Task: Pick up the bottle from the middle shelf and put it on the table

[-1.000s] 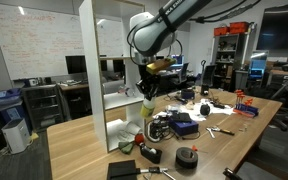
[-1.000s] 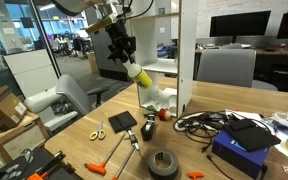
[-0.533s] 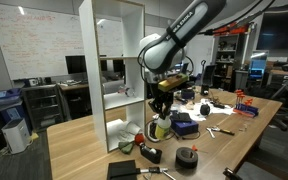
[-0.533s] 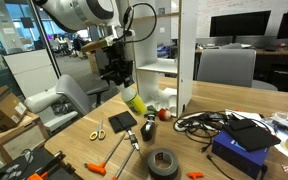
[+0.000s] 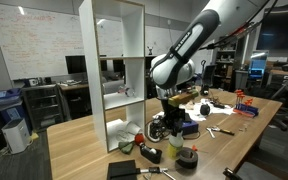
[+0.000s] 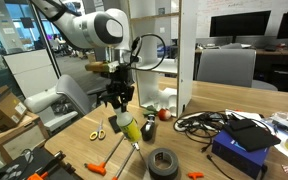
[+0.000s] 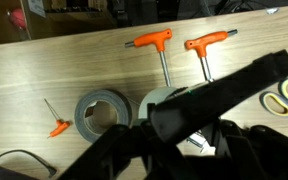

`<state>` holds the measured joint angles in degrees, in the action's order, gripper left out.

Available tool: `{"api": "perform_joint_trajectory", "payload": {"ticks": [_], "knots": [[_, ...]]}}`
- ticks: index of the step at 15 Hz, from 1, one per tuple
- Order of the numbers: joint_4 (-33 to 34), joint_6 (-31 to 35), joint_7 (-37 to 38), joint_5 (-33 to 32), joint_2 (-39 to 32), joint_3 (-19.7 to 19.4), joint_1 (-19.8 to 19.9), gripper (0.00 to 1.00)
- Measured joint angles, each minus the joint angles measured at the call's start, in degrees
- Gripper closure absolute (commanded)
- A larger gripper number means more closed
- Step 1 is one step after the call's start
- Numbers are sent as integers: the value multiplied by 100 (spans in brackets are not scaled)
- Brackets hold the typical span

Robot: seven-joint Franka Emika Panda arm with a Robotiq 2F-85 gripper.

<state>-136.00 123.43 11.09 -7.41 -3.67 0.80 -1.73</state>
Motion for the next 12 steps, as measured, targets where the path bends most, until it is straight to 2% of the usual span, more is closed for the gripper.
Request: {"api": "perform_joint_trajectory", "payload": {"ticks": [12], "knots": [[-312, 483, -556, 770, -635, -301, 486, 83]]}}
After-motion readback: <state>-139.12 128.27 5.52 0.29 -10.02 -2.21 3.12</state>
